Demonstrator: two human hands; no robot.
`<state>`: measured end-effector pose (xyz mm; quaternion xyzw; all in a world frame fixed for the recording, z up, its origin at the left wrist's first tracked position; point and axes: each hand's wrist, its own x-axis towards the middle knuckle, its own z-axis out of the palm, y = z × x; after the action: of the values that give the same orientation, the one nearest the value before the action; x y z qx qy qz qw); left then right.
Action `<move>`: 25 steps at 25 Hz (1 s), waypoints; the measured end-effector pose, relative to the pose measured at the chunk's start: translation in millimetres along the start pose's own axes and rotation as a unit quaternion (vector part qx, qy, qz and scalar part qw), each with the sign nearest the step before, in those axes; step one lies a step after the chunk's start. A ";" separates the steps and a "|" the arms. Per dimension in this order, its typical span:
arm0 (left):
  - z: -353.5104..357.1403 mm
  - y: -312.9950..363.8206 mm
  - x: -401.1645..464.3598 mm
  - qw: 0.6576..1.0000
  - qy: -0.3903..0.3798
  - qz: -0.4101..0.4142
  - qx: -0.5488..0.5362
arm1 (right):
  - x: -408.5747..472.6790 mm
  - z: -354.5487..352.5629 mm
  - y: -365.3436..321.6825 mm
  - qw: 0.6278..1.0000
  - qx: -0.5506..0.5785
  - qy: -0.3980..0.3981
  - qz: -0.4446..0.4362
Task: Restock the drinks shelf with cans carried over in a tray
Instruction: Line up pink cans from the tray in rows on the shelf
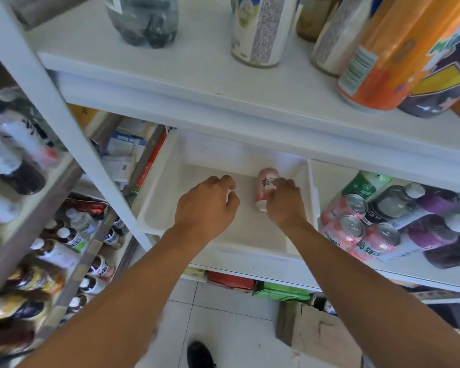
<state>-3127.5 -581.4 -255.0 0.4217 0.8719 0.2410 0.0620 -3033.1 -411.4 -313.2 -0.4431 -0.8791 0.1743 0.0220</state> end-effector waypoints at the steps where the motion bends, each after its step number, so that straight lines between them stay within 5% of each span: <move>1: -0.3 -2.4 2.7 1.000 0.000 -0.004 0.000 | 5.9 -0.4 1.6 0.999 0.032 0.001 0.027; 6: -2.6 -21.2 3.6 0.999 0.001 -0.033 -0.005 | 34.5 23.4 -10.2 0.969 0.175 -0.081 0.156; 13: -19.3 -52.5 0.2 0.996 0.024 -0.076 -0.027 | 49.3 37.4 -30.8 0.957 0.208 -0.104 0.175; 17: -24.8 -50.4 -0.5 0.996 0.027 -0.077 -0.041 | 38.2 33.4 -30.8 0.921 0.325 -0.118 0.181; 20: -33.4 -50.8 -4.8 0.994 0.036 -0.084 -0.051 | 18.0 19.6 -41.2 0.871 0.446 -0.157 0.132; 25: -51.6 -50.8 -20.9 0.990 0.057 -0.108 -0.063 | -19.3 -6.9 -69.7 0.702 0.656 -0.271 0.065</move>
<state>-3166.1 -643.2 -235.8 0.3057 0.8975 0.3113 0.0647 -3073.9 -462.8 -281.8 -0.3065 -0.4795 0.8203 0.0569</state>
